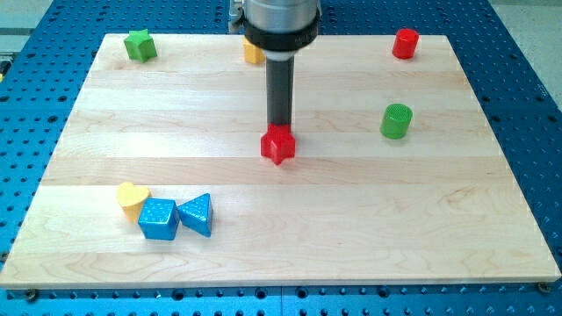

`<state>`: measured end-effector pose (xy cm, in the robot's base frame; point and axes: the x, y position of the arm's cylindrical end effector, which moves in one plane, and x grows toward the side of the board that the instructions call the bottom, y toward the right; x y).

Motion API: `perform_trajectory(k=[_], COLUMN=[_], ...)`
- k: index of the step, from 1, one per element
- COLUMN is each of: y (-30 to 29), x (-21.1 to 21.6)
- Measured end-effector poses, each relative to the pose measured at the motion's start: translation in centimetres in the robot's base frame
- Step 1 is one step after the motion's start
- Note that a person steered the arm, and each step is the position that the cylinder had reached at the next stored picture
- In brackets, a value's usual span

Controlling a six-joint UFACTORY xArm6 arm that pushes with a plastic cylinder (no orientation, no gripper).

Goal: Place the heart at the left center of the board

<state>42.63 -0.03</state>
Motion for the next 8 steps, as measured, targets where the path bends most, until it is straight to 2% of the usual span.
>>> perform_trajectory(k=[1,2,3,4,5,6,8], y=[-5.8,-18.0,-28.8,-30.3,-28.6,-25.7,-18.2], x=[-1.0,-0.2,6.0,12.0,16.0,17.0,15.4])
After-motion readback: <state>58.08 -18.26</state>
